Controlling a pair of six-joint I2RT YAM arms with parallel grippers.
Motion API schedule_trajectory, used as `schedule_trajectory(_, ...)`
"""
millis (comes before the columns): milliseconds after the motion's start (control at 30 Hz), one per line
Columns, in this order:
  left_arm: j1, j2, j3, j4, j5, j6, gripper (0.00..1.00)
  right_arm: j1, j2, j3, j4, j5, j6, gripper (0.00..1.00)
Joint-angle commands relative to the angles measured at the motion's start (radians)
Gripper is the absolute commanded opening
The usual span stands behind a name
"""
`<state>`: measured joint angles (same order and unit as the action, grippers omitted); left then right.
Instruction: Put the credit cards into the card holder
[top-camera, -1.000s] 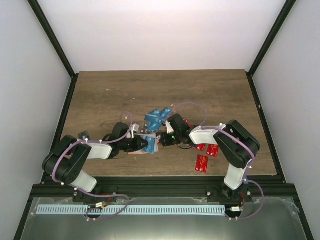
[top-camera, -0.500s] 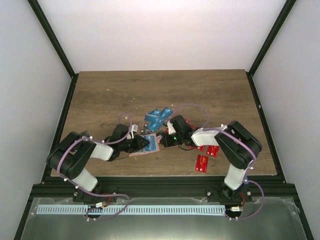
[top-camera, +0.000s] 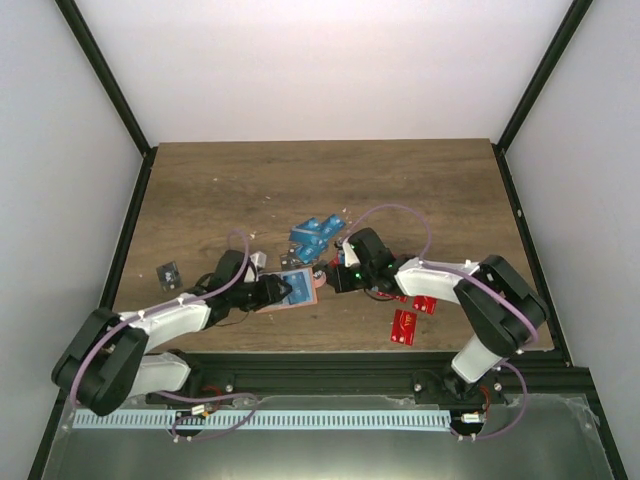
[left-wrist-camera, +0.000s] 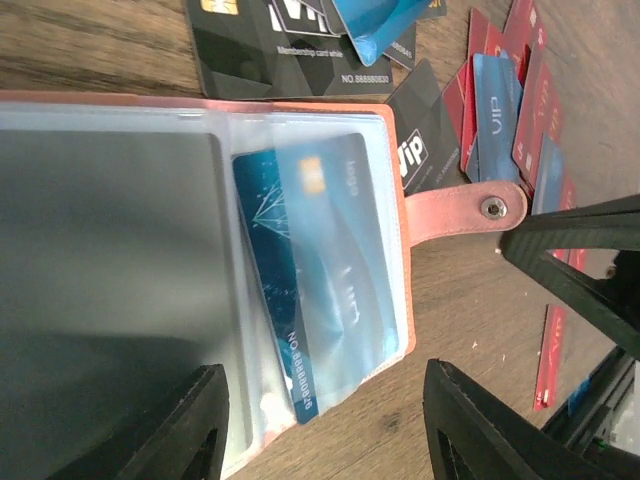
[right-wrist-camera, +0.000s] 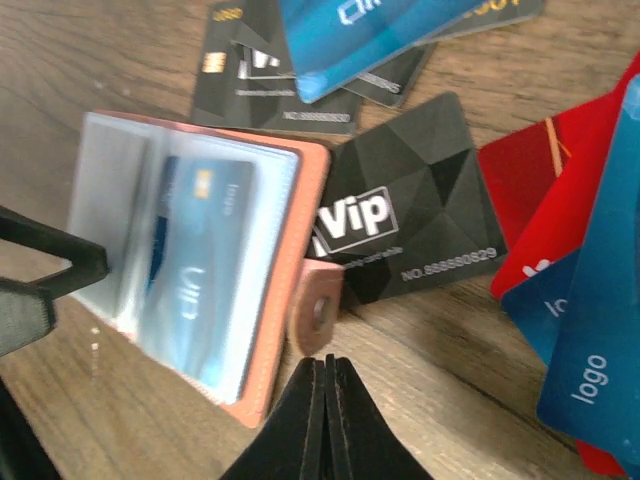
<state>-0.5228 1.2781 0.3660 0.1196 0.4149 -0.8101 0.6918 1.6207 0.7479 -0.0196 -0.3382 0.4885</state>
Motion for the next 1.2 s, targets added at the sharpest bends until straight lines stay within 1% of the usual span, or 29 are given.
schedule_trajectory(0,-0.005,-0.068,0.036,-0.168,-0.08,0.07,0.52,-0.009,-0.06,-0.031,0.045,-0.079,0.023,0.01)
schedule_trajectory(67,-0.005,-0.073,0.045,-0.175,-0.095,0.091,0.45,-0.009,-0.071,-0.059,0.119,-0.159,0.053,0.03)
schedule_trajectory(133,-0.005,-0.064,0.056,-0.157,-0.091,0.107,0.35,-0.009,-0.059,-0.075,0.181,-0.229,0.09,0.04)
schedule_trajectory(200,-0.005,-0.045,0.067,-0.133,-0.073,0.12,0.27,-0.007,-0.041,-0.081,0.223,-0.27,0.118,0.05)
schedule_trajectory(333,-0.007,0.001,0.097,-0.124,-0.066,0.152,0.19,-0.005,-0.016,-0.084,0.269,-0.302,0.144,0.07)
schedule_trajectory(500,-0.012,0.069,0.122,-0.126,-0.067,0.169,0.16,-0.003,0.005,-0.076,0.284,-0.313,0.153,0.11)
schedule_trajectory(700,-0.024,0.148,0.14,-0.125,-0.073,0.175,0.15,-0.003,0.039,-0.056,0.284,-0.312,0.15,0.12)
schedule_trajectory(900,-0.031,0.183,0.153,-0.124,-0.09,0.178,0.15,-0.003,0.072,-0.038,0.276,-0.308,0.14,0.12)
schedule_trajectory(1100,-0.034,0.219,0.172,-0.094,-0.079,0.177,0.16,-0.003,0.102,-0.03,0.268,-0.305,0.136,0.12)
schedule_trajectory(1167,-0.035,0.23,0.176,-0.086,-0.077,0.178,0.16,-0.003,0.107,-0.028,0.269,-0.304,0.136,0.14)
